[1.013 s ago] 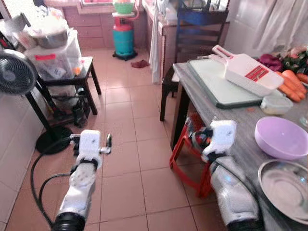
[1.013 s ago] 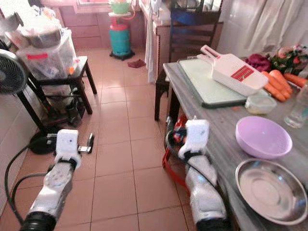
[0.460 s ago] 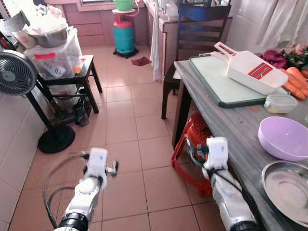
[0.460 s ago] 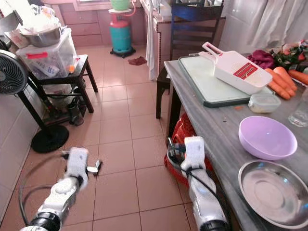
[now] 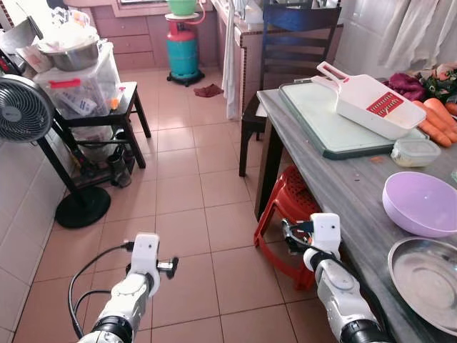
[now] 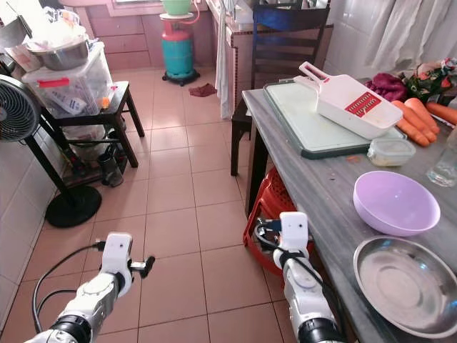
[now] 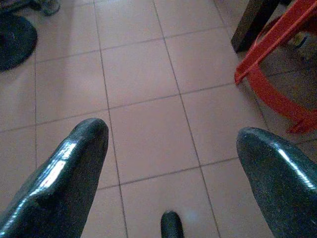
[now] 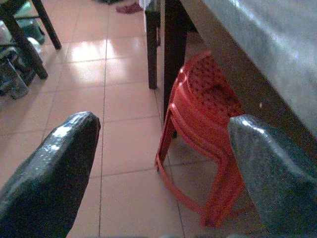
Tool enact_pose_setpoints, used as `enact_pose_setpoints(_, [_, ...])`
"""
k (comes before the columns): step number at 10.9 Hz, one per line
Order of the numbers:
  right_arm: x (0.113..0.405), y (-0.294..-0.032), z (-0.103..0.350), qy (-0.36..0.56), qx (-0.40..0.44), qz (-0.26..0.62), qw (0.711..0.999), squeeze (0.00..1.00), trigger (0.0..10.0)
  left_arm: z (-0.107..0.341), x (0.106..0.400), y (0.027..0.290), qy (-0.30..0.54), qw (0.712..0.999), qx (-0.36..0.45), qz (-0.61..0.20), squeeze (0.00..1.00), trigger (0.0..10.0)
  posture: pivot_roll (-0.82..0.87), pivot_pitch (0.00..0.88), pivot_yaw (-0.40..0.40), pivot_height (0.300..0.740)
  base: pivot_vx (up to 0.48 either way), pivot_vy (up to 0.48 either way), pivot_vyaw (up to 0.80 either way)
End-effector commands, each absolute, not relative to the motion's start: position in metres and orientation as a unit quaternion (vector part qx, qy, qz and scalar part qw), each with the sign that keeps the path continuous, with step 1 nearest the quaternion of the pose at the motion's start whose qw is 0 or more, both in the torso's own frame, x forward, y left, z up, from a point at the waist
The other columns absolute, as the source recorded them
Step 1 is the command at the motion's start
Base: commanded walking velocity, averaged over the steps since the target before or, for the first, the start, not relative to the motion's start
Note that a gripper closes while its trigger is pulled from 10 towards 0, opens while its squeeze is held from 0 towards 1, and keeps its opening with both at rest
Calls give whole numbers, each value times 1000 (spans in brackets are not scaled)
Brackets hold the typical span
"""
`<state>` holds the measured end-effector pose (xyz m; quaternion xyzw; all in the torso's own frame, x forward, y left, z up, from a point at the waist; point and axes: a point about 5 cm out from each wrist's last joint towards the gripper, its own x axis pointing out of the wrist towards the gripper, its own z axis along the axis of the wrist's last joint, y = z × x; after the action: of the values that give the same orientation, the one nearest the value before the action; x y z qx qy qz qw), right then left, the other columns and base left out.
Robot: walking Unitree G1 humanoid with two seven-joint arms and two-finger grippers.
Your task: Setting the table
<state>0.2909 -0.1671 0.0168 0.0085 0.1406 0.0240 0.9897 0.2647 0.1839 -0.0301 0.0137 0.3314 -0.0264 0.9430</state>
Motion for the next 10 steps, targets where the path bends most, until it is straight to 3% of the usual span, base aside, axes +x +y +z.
enact_pose_setpoints(1, [294, -167, 20, 133, 10, 21, 991, 0, 10000, -28, 268, 188, 333, 942, 22, -25, 0, 10000, 40, 0, 19, 740, 0, 0, 0])
enact_pose_setpoints(3, [295, -166, 19, 132, 8, 26, 991, 0, 10000, -27, 268, 190, 332, 943, 21, -22, 0, 10000, 44, 0, 21, 740, 0, 150, 244])
enact_pose_setpoints(8, [295, -165, 18, 125, 8, 31, 992, 0, 10000, -28, 268, 192, 331, 943, 20, -10, 0, 10000, 36, 0, 26, 740, 0, 324, 640])
enact_pose_setpoints(10, [296, -165, 18, 125, 10, 28, 992, 0, 10000, -28, 267, 196, 335, 942, 26, -7, 0, 10000, 37, 0, 29, 740, 0, 345, 0])
